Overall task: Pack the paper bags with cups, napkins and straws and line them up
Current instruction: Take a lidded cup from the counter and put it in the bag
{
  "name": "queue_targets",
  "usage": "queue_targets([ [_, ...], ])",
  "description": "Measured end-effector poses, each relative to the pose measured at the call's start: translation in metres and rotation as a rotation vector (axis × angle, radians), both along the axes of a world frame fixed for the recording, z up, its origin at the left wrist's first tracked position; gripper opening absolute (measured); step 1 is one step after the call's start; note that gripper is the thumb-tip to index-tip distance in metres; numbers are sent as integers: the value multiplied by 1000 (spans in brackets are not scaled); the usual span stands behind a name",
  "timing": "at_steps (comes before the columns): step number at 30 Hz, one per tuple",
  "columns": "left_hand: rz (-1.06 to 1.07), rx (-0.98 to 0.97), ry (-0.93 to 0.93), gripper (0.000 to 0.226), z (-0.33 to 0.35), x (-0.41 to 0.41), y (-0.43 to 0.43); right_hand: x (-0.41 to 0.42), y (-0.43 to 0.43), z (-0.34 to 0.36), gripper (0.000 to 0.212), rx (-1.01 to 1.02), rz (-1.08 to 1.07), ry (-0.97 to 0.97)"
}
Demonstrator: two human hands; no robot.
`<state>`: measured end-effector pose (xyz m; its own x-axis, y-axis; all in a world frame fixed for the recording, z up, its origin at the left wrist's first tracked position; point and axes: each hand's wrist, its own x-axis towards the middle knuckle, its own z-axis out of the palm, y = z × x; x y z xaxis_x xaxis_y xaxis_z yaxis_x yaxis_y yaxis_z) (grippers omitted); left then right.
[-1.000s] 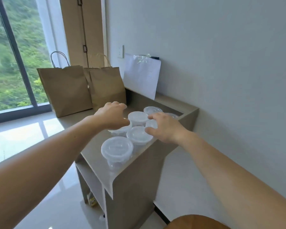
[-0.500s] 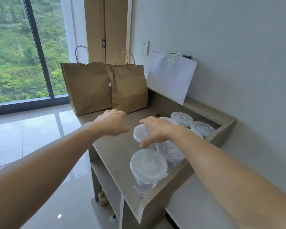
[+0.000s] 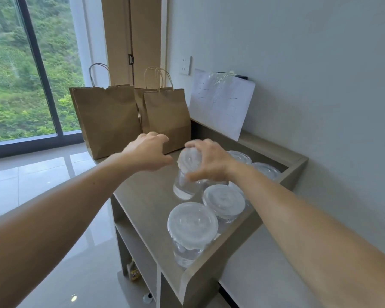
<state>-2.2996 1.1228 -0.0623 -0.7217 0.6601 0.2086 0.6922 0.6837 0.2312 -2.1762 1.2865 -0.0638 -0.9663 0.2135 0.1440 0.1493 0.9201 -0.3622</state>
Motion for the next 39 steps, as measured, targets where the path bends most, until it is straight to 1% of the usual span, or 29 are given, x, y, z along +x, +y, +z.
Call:
queue_targets([
  [3,6,69,27,68,22,7,9,26,10,37,89,-55,-14,155],
  [6,-41,94,53,62,38,25,26,65,25,69,87,-80,-79,252],
  [8,-109,85,70,59,45,46,46,99,39,84,88,-55,-157,280],
  [11,-238,83,78,64,49,86,82,155,57,93,88,-7,-286,257],
  [15,-434,59,65,61,36,154,136,241,82,78,83,-14,-468,196],
  [17,-514,26,38,63,22,191,163,284,91,63,83,-26,-561,167],
  [24,-728,-154,-96,70,-68,323,230,414,100,-28,90,-81,-838,11],
  [31,-929,-426,-227,76,-180,430,240,505,83,-121,97,-150,-1058,-128],
  [33,-991,-572,-299,75,-214,456,229,524,77,-145,98,-193,-1126,-139],
  [35,-1065,-789,-380,74,-247,477,213,538,73,-166,95,-242,-1193,-121],
  [37,-1111,-984,-454,81,-275,491,194,547,70,-184,93,-290,-1251,-90],
  [39,-1087,-1077,-504,83,-299,503,175,550,68,-198,93,-320,-1293,-62],
])
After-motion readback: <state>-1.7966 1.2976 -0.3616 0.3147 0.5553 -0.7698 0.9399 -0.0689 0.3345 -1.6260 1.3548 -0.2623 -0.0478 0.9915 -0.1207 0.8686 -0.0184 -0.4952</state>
